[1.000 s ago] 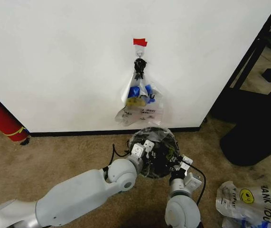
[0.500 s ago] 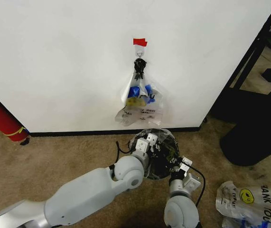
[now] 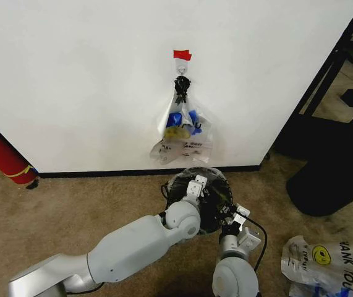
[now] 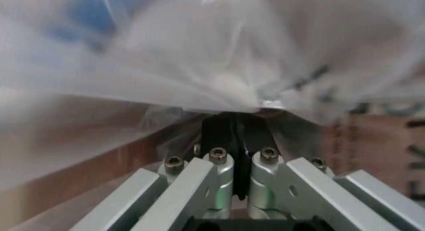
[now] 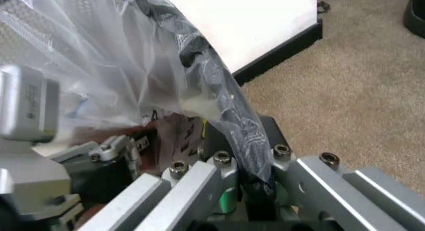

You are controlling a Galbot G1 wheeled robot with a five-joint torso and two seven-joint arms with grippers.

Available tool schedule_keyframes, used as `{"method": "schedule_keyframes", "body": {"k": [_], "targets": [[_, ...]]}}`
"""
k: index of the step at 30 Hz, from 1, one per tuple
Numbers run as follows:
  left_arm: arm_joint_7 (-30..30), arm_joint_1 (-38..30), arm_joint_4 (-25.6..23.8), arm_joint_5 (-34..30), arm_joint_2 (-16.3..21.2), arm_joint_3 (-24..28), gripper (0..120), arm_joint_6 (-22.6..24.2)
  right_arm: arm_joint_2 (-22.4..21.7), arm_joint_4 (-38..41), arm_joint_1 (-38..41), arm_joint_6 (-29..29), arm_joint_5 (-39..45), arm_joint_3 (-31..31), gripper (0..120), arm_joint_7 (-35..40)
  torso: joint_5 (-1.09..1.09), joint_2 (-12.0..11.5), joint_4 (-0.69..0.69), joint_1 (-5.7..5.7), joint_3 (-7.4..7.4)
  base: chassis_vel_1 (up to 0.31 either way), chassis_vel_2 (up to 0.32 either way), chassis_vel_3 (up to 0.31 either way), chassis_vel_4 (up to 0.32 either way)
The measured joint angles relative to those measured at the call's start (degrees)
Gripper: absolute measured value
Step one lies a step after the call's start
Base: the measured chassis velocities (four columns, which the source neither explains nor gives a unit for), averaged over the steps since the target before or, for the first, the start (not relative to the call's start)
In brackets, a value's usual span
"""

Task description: Pick up the garbage bag from the wall and place it over the trash bin.

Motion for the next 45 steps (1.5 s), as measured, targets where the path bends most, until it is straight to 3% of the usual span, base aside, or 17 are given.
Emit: {"method": "schedule_keyframes", "body": {"k": [13,26,32,38,41,45], "targets": [[1.0,-0.8,5.9,1.2,-2.1,1.6,0,-0.2,0.3,0.8,-0.8,-0.1,-0.3,-0.4,0,-0.4,0.00,0.0,0.00,0.00,0.00,0.000,0.000,0.000,0.000],[1.7,-2.2,8.6,1.4,-2.5,4.2,0,1.4,0.0,0.8,-1.4,0.3,-2.8,-0.9,0,-2.0,0.00,0.0,0.00,0.00,0.00,0.000,0.000,0.000,0.000],[2.0,-2.2,7.5,1.4,-1.8,3.8,0,1.2,-0.3,0.7,-1.2,0.2,-1.2,-0.4,0,-1.4,0.00,0.0,0.00,0.00,0.00,0.000,0.000,0.000,0.000],[4.2,-1.2,-1.4,0.4,2.1,2.7,0,-2.7,-1.2,-0.2,0.3,-1.2,3.3,0.5,0,0.0,-0.01,0.0,0.01,0.00,0.00,0.000,0.000,0.000,0.000],[4.4,-1.7,-9.0,-4.8,4.6,1.3,0,-4.7,-1.7,-0.9,1.3,-2.1,4.3,0.6,0,0.3,-0.01,0.0,-0.02,0.00,0.00,0.000,0.000,0.000,0.000],[8.4,-1.3,-18.5,-6.1,10.2,-1.4,0,-4.9,-3.1,-0.7,2.8,-5.3,7.7,0.6,0,1.7,-0.02,0.0,-0.03,0.00,0.00,0.000,0.000,0.000,0.000]]}}
